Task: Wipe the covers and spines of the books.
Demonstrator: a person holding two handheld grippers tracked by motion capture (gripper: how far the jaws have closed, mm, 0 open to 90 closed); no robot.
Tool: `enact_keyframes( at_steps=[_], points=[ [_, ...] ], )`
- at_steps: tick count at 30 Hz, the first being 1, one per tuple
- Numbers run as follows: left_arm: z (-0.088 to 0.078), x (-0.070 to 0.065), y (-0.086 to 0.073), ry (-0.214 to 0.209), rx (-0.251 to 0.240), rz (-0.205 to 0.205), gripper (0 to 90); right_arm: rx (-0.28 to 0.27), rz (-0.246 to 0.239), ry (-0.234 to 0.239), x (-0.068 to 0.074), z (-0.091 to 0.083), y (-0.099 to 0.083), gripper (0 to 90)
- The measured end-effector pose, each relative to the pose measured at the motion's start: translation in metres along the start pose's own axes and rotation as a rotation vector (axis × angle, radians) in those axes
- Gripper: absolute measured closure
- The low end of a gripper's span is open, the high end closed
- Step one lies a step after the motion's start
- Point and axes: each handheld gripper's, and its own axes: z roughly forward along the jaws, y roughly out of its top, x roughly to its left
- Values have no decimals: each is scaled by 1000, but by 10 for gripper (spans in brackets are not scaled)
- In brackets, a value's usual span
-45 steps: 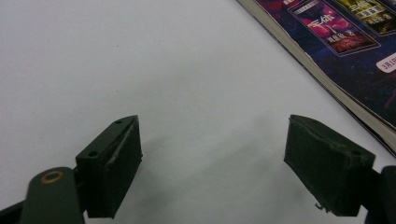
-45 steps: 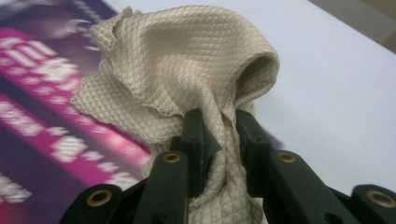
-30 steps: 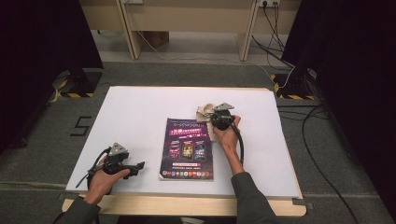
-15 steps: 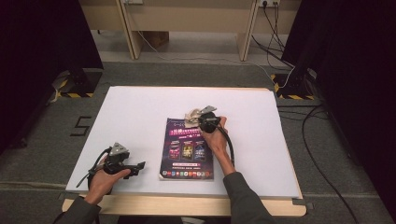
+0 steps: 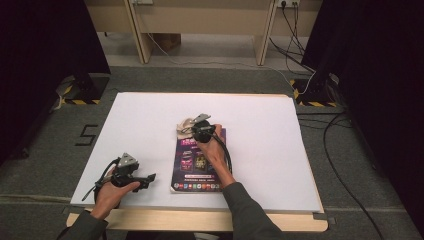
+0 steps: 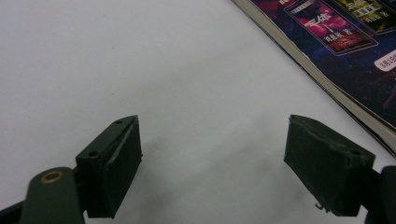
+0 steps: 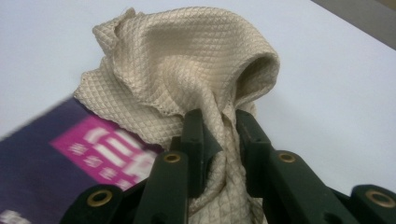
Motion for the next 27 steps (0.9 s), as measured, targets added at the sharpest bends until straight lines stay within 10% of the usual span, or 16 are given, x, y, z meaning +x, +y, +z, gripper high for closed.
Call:
enact_keyframes(
  at_steps=[7,20,27],
  points=[
    [-1,0,-1,0,-2,4,184,-1,-62,42,18,4,9,761],
    [-2,2,-2,11,-5,-11,184,33,4,-52,-40,-35,-39,761],
    [-1,3,-1,15,0,-10,184,35,-9,-60,-39,-46,-49,760]
  ],
)
